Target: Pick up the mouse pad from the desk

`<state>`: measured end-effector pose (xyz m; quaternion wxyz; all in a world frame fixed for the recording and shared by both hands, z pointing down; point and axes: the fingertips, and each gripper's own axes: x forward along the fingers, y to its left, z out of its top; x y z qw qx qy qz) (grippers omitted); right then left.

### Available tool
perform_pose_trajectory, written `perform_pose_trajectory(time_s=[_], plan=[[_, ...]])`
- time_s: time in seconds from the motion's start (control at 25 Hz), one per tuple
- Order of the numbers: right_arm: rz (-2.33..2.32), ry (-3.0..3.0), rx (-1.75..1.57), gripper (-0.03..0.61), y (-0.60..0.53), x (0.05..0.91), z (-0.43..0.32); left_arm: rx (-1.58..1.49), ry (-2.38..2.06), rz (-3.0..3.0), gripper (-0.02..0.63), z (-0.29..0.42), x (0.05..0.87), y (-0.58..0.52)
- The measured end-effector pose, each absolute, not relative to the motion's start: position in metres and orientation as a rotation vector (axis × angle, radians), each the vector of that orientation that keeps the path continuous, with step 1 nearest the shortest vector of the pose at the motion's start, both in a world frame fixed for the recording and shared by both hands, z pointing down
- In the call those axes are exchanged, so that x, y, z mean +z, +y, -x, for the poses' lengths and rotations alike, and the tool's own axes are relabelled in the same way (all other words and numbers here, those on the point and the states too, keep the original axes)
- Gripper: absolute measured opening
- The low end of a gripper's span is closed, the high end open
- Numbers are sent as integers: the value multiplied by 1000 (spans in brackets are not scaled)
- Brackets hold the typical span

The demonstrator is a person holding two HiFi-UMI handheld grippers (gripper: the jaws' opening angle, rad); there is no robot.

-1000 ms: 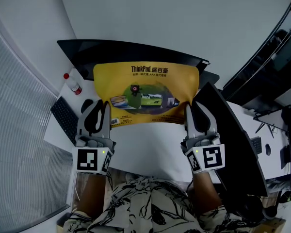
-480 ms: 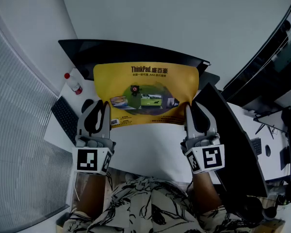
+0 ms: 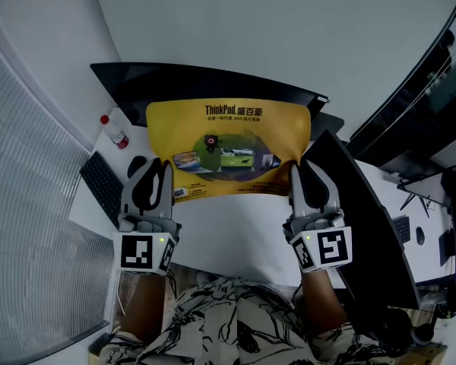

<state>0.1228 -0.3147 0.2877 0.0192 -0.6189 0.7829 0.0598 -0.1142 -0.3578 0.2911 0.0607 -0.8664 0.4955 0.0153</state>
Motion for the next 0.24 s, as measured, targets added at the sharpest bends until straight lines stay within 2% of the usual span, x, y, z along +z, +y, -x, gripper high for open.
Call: perform_pose_trajectory(time_s=[0.24], plan=[[1920, 2435, 187, 60, -315, 288, -123, 46, 1506, 2615, 66, 113, 290, -358]])
